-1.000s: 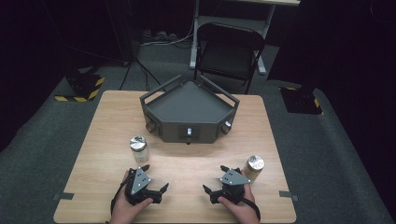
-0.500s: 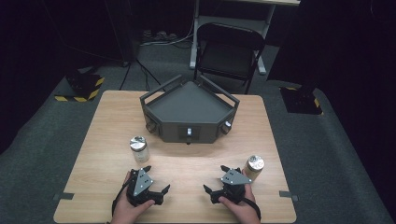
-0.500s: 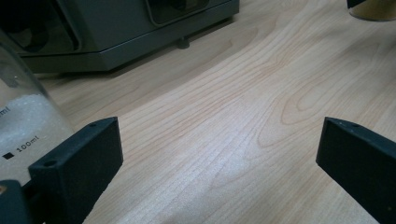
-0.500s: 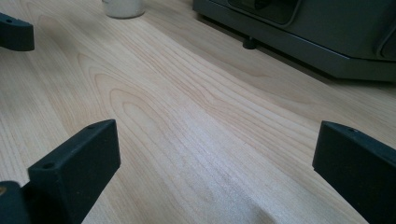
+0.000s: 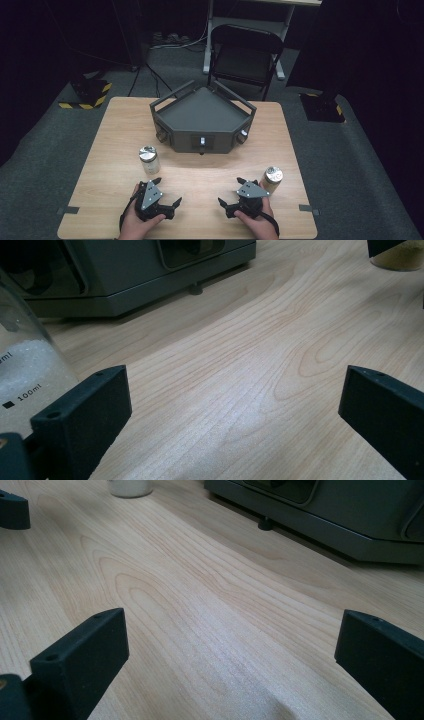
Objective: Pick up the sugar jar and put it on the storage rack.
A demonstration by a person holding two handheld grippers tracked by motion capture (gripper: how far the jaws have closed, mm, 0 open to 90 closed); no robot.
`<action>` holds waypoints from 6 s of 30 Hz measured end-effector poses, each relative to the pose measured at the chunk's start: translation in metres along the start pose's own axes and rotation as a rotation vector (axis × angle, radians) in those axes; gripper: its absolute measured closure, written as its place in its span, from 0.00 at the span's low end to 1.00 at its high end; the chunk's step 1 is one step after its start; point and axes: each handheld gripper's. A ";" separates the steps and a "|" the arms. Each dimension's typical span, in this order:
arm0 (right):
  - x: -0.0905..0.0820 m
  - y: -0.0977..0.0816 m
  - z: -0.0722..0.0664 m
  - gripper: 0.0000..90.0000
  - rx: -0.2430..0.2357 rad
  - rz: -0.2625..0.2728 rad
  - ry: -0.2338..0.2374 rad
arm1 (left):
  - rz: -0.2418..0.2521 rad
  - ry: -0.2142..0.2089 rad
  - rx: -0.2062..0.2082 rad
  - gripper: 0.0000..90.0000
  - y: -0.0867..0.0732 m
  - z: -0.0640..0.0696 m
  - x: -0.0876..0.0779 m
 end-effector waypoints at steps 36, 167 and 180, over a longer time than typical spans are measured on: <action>-0.001 -0.002 0.000 0.01 0.003 0.008 -0.004 | 0.094 -0.035 0.008 0.01 0.025 -0.006 -0.006; -0.002 0.000 0.012 0.01 0.022 -0.009 0.032 | 0.290 0.111 -0.124 0.36 0.086 -0.065 0.002; -0.002 0.000 0.011 0.01 0.015 -0.009 0.032 | 0.316 0.100 -0.115 0.36 0.119 -0.068 0.014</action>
Point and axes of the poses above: each handheld gripper's, and its own axes: x roughly forward along the jaws, y roughly out of its top, z roughly to its right
